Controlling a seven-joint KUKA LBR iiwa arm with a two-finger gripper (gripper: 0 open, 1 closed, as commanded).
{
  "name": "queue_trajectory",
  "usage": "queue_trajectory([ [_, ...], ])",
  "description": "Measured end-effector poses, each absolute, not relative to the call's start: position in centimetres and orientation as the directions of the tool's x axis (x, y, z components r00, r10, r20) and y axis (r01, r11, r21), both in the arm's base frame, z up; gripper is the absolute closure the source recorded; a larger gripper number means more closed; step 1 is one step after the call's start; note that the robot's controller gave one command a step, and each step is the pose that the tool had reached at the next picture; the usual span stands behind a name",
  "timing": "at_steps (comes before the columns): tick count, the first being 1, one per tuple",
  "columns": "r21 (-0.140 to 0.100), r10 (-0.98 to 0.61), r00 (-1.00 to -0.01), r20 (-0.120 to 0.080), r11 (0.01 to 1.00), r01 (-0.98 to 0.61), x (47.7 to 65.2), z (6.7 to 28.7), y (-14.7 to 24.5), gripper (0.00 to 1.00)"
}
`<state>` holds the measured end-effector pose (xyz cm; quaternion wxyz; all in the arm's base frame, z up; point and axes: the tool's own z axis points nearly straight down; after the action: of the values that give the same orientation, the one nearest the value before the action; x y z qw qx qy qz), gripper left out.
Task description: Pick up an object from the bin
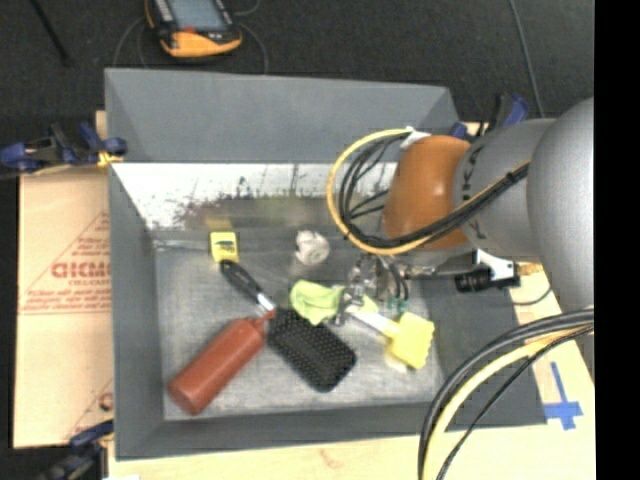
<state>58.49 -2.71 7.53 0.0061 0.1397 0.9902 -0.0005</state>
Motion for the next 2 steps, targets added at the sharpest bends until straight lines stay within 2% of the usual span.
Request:
queue_trajectory([
  [1,0.0,0.276,-0.961,-0.009,0.961,0.276,58.4,7.9,-2.7,1.0],
  [2,-0.001,0.276,-0.961,0.001,0.961,0.276,58.1,9.6,-2.7,1.0],
])
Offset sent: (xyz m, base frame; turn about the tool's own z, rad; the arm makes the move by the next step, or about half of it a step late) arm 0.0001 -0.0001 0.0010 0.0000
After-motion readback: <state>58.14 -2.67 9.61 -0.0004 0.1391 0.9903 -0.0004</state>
